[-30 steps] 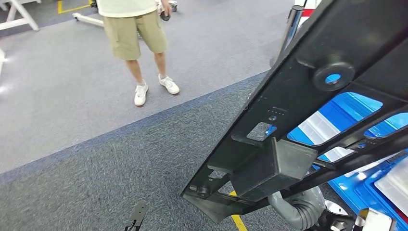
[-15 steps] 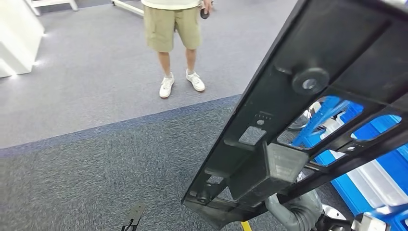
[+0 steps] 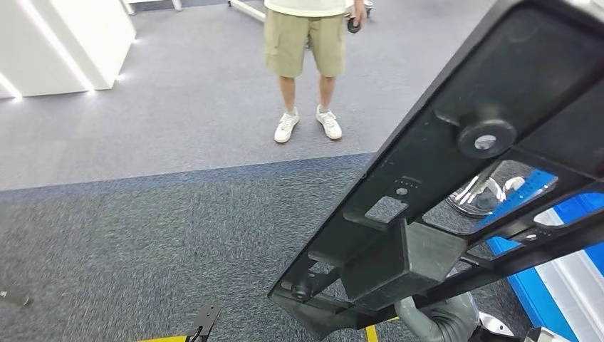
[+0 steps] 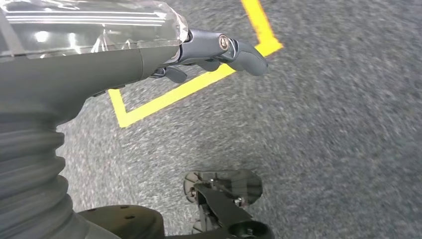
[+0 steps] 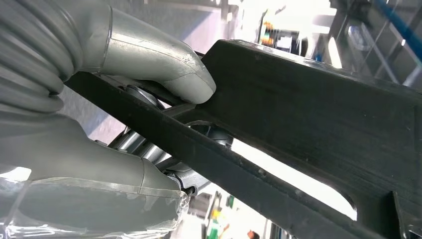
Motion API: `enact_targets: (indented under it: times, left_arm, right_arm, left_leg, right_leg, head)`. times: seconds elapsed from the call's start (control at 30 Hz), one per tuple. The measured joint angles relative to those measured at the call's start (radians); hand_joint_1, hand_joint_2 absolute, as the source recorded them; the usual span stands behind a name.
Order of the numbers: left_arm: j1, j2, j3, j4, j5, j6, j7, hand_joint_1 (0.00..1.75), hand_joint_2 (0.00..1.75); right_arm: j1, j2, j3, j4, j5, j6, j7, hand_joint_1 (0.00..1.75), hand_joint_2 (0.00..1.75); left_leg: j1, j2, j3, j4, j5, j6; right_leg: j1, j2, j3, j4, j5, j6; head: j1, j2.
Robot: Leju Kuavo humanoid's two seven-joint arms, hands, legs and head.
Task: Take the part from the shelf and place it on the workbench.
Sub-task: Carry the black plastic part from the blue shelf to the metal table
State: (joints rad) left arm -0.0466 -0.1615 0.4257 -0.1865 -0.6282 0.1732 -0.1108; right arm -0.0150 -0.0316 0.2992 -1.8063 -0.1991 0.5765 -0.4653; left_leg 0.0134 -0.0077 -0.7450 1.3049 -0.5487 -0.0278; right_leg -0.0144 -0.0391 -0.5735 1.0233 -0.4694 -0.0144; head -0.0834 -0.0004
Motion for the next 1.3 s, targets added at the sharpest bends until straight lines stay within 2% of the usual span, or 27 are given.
enact_targets:
  times: [0.03, 0.07, 0.13, 0.2, 0.27, 0.3, 0.37, 0.43, 0.47, 0.5, 0.53, 0.57, 0.63, 0.67, 0.73, 0.77, 0.8, 0.87, 0.93, 0.97, 1.0, 1.03, 1.07, 1.13, 1.2, 1.23, 1.3]
  left_arm:
    - [0.001, 0.000, 0.000, 0.000, 0.000, 0.000, 0.000, 0.00, 1.75]
    - [0.002, 0.000, 0.000, 0.000, 0.000, 0.000, 0.000, 0.00, 1.75]
    - [-0.001, 0.000, 0.000, 0.000, 0.000, 0.000, 0.000, 0.00, 1.75]
    - [-0.005, 0.001, 0.000, 0.000, -0.001, 0.000, 0.000, 0.00, 1.75]
    - [-0.005, 0.002, 0.000, 0.000, -0.002, 0.000, 0.000, 0.00, 1.75]
    - [-0.003, 0.002, 0.000, 0.000, -0.003, -0.001, 0.000, 0.00, 1.75]
    - [-0.004, 0.001, 0.000, 0.000, -0.005, -0.002, 0.000, 0.00, 1.75]
    - [-0.008, 0.001, 0.000, 0.000, -0.009, -0.005, 0.000, 0.00, 1.75]
    - [-0.010, 0.001, 0.000, 0.000, -0.011, -0.006, 0.000, 0.00, 1.75]
    - [-0.010, 0.001, 0.000, 0.000, -0.012, -0.008, 0.000, 0.00, 1.75]
    - [-0.009, 0.001, 0.001, 0.000, -0.012, -0.009, 0.000, 0.00, 1.75]
    - [-0.009, 0.001, 0.001, 0.000, -0.013, -0.011, 0.000, 0.00, 1.75]
    - [-0.010, 0.001, 0.001, 0.000, -0.013, -0.012, 0.001, 0.00, 1.75]
    - [-0.011, 0.001, 0.001, 0.000, -0.013, -0.013, 0.001, 0.00, 1.75]
    - [-0.012, 0.001, 0.001, 0.000, -0.013, -0.013, 0.002, 0.00, 1.75]
    - [-0.010, 0.001, 0.001, 0.000, -0.013, -0.014, 0.003, 0.00, 1.75]
    - [-0.009, 0.001, 0.001, 0.000, -0.013, -0.014, 0.003, 0.00, 1.75]
    - [-0.009, 0.001, 0.001, 0.000, -0.015, -0.014, 0.004, 0.00, 1.75]
    - [-0.014, 0.001, 0.001, 0.000, -0.017, -0.015, 0.005, 0.00, 1.75]
    - [-0.015, 0.001, 0.001, 0.000, -0.018, -0.015, 0.005, 0.00, 1.75]
    - [-0.015, 0.001, 0.001, 0.000, -0.018, -0.015, 0.005, 0.00, 1.75]
    - [-0.014, 0.000, 0.001, 0.000, -0.018, -0.015, 0.005, 0.00, 1.75]
    - [-0.012, 0.001, 0.001, 0.000, -0.018, -0.015, 0.006, 0.00, 1.75]
    - [-0.013, 0.001, 0.001, 0.000, -0.018, -0.015, 0.006, 0.00, 1.75]
    - [-0.017, 0.001, 0.001, 0.000, -0.019, -0.015, 0.008, 0.00, 1.75]
    - [-0.019, 0.001, 0.001, 0.000, -0.019, -0.016, 0.010, 0.00, 1.75]
    - [-0.018, 0.002, 0.001, 0.000, -0.023, -0.017, 0.015, 0.00, 1.75]
  right_arm:
    - [0.002, 0.000, -0.001, 0.000, 0.001, 0.000, -0.002, 1.75, 1.75]
    - [0.003, -0.001, -0.002, 0.000, 0.001, 0.000, -0.003, 1.75, 1.75]
    - [0.003, -0.001, -0.006, 0.000, 0.001, 0.000, -0.006, 1.75, 1.75]
    - [0.005, -0.001, -0.011, 0.000, 0.002, -0.001, -0.009, 1.75, 1.75]
    - [0.005, -0.001, -0.013, -0.001, 0.004, -0.003, -0.012, 1.75, 1.75]
    - [0.005, -0.001, -0.013, -0.002, 0.006, -0.004, -0.014, 1.75, 1.75]
    - [0.007, -0.001, -0.014, -0.005, 0.009, -0.007, -0.016, 1.75, 1.75]
    - [0.014, -0.001, -0.018, -0.007, 0.012, -0.009, -0.016, 1.75, 1.75]
    - [0.017, -0.002, -0.020, -0.007, 0.014, -0.011, -0.016, 1.75, 1.75]
    - [0.021, -0.002, -0.021, -0.007, 0.016, -0.011, -0.016, 1.75, 1.75]
    - [0.022, -0.002, -0.022, -0.008, 0.017, -0.011, -0.016, 1.75, 1.75]
    - [0.023, -0.002, -0.023, -0.008, 0.019, -0.012, -0.016, 1.75, 1.75]
    - [0.023, -0.002, -0.024, -0.009, 0.019, -0.012, -0.016, 1.75, 1.75]
    - [0.024, -0.002, -0.025, -0.011, 0.020, -0.012, -0.015, 1.75, 1.75]
    - [0.026, -0.002, -0.027, -0.013, 0.021, -0.012, -0.015, 1.75, 1.75]
    - [0.027, -0.002, -0.028, -0.013, 0.021, -0.012, -0.015, 1.75, 1.75]
    - [0.026, -0.002, -0.029, -0.013, 0.022, -0.011, -0.015, 1.75, 1.75]
    - [0.026, -0.002, -0.029, -0.014, 0.022, -0.011, -0.016, 1.75, 1.75]
    - [0.028, -0.002, -0.030, -0.014, 0.023, -0.011, -0.016, 1.75, 1.75]
    - [0.028, -0.002, -0.031, -0.013, 0.023, -0.010, -0.016, 1.75, 1.75]
    - [0.028, -0.002, -0.031, -0.013, 0.024, -0.010, -0.016, 1.75, 1.75]
    - [0.028, -0.002, -0.031, -0.013, 0.024, -0.009, -0.016, 1.75, 1.75]
    - [0.028, -0.002, -0.031, -0.013, 0.024, -0.009, -0.016, 1.75, 1.75]
    - [0.027, -0.002, -0.031, -0.013, 0.024, -0.008, -0.016, 1.75, 1.75]
    - [0.025, -0.002, -0.034, -0.013, 0.024, -0.007, -0.016, 1.75, 1.75]
    - [0.023, -0.002, -0.036, -0.013, 0.024, -0.006, -0.016, 1.75, 1.75]
    - [0.017, -0.001, -0.039, -0.012, 0.024, -0.004, -0.016, 1.75, 1.75]
  left_leg:
    - [0.001, 0.003, 0.009, -0.015, 0.016, 0.000]
    - [0.001, 0.011, 0.038, -0.069, 0.047, 0.001]
    - [-0.006, 0.054, 0.114, -0.209, 0.098, 0.012]
    - [-0.016, 0.079, 0.147, -0.276, 0.111, 0.028]
    - [-0.020, 0.057, 0.145, -0.282, 0.114, 0.043]
    - [-0.018, 0.046, 0.148, -0.289, 0.117, 0.049]
    - [-0.013, 0.023, 0.158, -0.303, 0.125, 0.062]
    - [-0.012, 0.000, 0.159, -0.306, 0.128, 0.070]
    - [-0.013, -0.014, 0.159, -0.305, 0.129, 0.071]
    - [-0.013, -0.028, 0.159, -0.304, 0.128, 0.071]
    - [-0.014, -0.043, 0.158, -0.302, 0.128, 0.070]
    - [-0.013, -0.057, 0.159, -0.298, 0.126, 0.068]
    - [-0.013, -0.085, 0.156, -0.287, 0.121, 0.061]
    - [-0.013, -0.097, 0.151, -0.280, 0.118, 0.055]
    - [-0.012, -0.116, 0.141, -0.274, 0.116, 0.044]
    - [-0.009, -0.126, 0.137, -0.274, 0.117, 0.037]
    - [-0.007, -0.122, 0.135, -0.272, 0.115, 0.032]
    - [-0.007, -0.076, 0.115, -0.230, 0.089, 0.023]
    - [-0.007, -0.019, 0.061, -0.118, 0.030, 0.015]
    - [-0.004, -0.008, 0.029, -0.054, 0.003, 0.012]
    - [-0.001, -0.003, 0.006, -0.011, -0.009, 0.009]
    - [0.001, 0.000, 0.002, -0.002, -0.002, 0.007]
    - [0.002, 0.005, 0.018, -0.034, 0.023, 0.007]
    - [-0.001, 0.041, 0.089, -0.168, 0.084, 0.011]
    - [-0.009, 0.071, 0.134, -0.257, 0.109, 0.026]
    - [-0.014, 0.072, 0.137, -0.268, 0.107, 0.035]
    - [-0.015, 0.048, 0.137, -0.274, 0.111, 0.050]
  right_leg:
    - [0.001, -0.012, 0.001, 0.000, -0.002, 0.001]
    - [0.001, -0.024, 0.004, 0.000, -0.004, 0.003]
    - [0.004, -0.045, 0.012, 0.000, -0.010, 0.010]
    - [0.007, -0.065, 0.017, -0.001, -0.014, 0.019]
    - [0.007, -0.083, 0.022, -0.005, -0.015, 0.030]
    - [0.005, -0.077, 0.025, -0.003, -0.019, 0.037]
    - [0.002, -0.029, 0.007, 0.046, -0.054, 0.045]
    - [0.000, 0.025, -0.055, 0.168, -0.114, 0.047]
    - [0.000, 0.035, -0.089, 0.228, -0.135, 0.048]
    - [0.000, 0.038, -0.111, 0.262, -0.138, 0.049]
    - [-0.001, 0.039, -0.115, 0.260, -0.121, 0.049]
    - [-0.002, 0.042, -0.102, 0.222, -0.087, 0.048]
    - [-0.007, 0.078, -0.048, 0.095, -0.017, 0.047]
    - [-0.010, 0.099, -0.028, 0.047, 0.000, 0.046]
    - [-0.009, 0.121, -0.016, 0.014, 0.001, 0.040]
    - [-0.008, 0.111, -0.016, 0.012, 0.002, 0.035]
    - [-0.008, 0.099, -0.013, 0.008, 0.003, 0.028]
    - [-0.008, 0.073, -0.004, -0.001, 0.005, 0.014]
    - [-0.003, 0.044, 0.002, -0.004, 0.002, 0.005]
    - [-0.001, 0.028, 0.002, -0.004, 0.000, 0.003]
    - [0.000, 0.014, 0.003, -0.003, -0.002, 0.002]
    - [0.001, 0.000, 0.004, -0.003, -0.004, 0.003]
    - [0.001, -0.013, 0.007, -0.003, -0.007, 0.005]
    - [0.003, -0.036, 0.016, -0.003, -0.014, 0.011]
    - [0.007, -0.056, 0.022, -0.002, -0.020, 0.020]
    - [0.009, -0.065, 0.024, -0.003, -0.022, 0.025]
    - [0.008, -0.078, 0.028, -0.005, -0.026, 0.037]
  head:
    - [0.000, 0.000]
    - [0.000, 0.000]
    - [0.000, 0.000]
    - [0.000, 0.000]
    - [0.000, 0.000]
    - [0.000, 0.000]
    - [0.000, 0.000]
    - [0.000, 0.000]
    - [0.000, 0.000]
    - [0.000, 0.000]
    - [0.000, 0.000]
    - [0.000, 0.000]
    - [0.001, 0.000]
    - [0.000, 0.000]
    - [0.000, 0.000]
    - [0.000, 0.000]
    - [0.000, 0.000]
    - [-0.002, 0.000]
    - [-0.004, 0.000]
    - [-0.004, 0.000]
    - [-0.004, 0.000]
    - [-0.004, 0.000]
    - [-0.004, 0.000]
    - [-0.004, 0.000]
    - [-0.004, 0.000]
    - [-0.004, 0.000]
    - [-0.004, 0.000]
